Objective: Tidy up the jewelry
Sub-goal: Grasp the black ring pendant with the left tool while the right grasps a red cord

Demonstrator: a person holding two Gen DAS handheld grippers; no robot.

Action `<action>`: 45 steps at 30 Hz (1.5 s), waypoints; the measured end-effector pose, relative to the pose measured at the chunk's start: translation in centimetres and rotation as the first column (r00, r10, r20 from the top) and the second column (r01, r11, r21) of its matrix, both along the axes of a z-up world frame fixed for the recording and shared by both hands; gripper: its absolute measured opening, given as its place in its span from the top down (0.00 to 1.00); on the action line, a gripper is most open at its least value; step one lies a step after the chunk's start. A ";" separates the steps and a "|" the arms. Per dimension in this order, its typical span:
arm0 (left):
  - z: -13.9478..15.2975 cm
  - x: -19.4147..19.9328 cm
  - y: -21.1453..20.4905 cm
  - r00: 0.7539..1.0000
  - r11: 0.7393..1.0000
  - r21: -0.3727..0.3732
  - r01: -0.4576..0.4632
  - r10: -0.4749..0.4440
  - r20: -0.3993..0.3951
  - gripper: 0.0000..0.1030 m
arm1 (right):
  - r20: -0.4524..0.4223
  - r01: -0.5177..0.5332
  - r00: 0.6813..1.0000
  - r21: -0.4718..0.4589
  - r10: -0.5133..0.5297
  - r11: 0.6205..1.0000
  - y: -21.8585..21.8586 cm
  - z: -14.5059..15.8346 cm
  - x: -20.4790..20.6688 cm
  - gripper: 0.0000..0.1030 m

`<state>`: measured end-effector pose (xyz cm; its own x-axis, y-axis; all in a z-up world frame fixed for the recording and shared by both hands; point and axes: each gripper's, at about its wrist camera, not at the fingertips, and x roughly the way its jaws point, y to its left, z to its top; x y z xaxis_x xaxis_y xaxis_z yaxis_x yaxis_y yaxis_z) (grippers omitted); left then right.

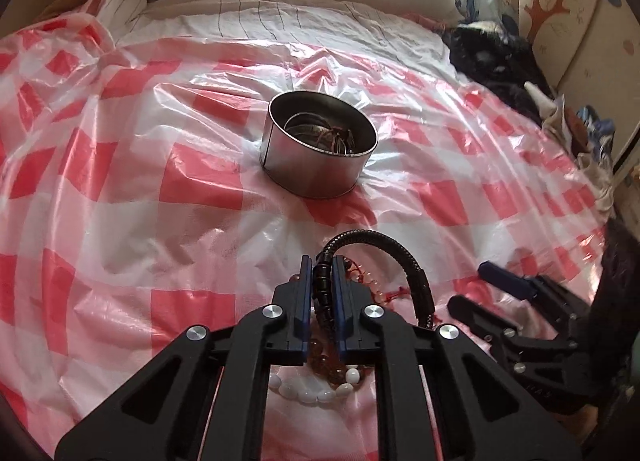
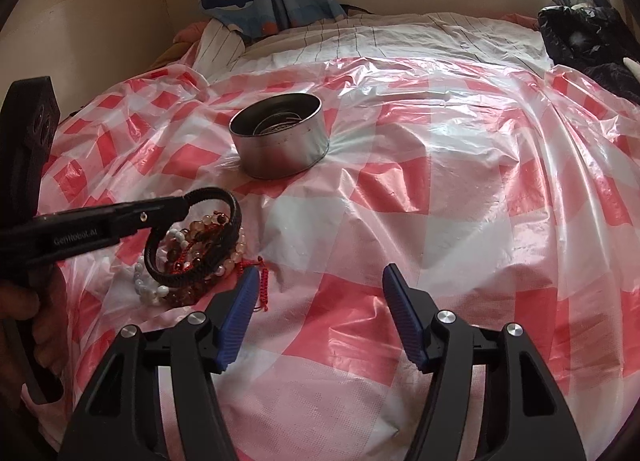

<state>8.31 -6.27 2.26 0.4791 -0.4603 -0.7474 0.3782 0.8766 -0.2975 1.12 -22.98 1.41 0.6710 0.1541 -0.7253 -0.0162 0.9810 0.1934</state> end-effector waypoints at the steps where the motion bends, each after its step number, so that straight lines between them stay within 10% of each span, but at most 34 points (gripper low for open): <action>1: 0.3 0.1 0.6 1.000 0.999 -0.039 -0.011 0.010 -0.010 0.92 | 0.003 -0.011 1.000 -0.011 0.011 1.000 0.3 0.0 0.0 0.38; 16: 2.6 0.6 4.4 0.987 0.986 -0.084 -0.147 0.152 0.057 0.92 | -0.059 -0.288 0.956 -0.025 0.286 0.957 7.1 0.4 5.7 0.42; 19: 2.6 0.7 4.4 0.986 0.986 -0.079 -0.149 0.153 0.058 0.92 | -0.104 -0.314 0.945 -0.030 0.310 0.949 7.6 -0.7 6.2 0.80; 22: 2.5 0.6 4.3 0.986 0.986 -0.077 -0.149 0.154 0.060 0.92 | -0.074 -0.305 0.950 0.001 0.304 0.952 6.8 -0.2 5.5 0.94; 45: 2.6 -0.4 1.5 0.983 0.990 0.093 -0.109 0.094 0.155 0.92 | 0.025 -0.151 0.989 0.140 0.149 0.979 0.9 1.2 1.6 0.95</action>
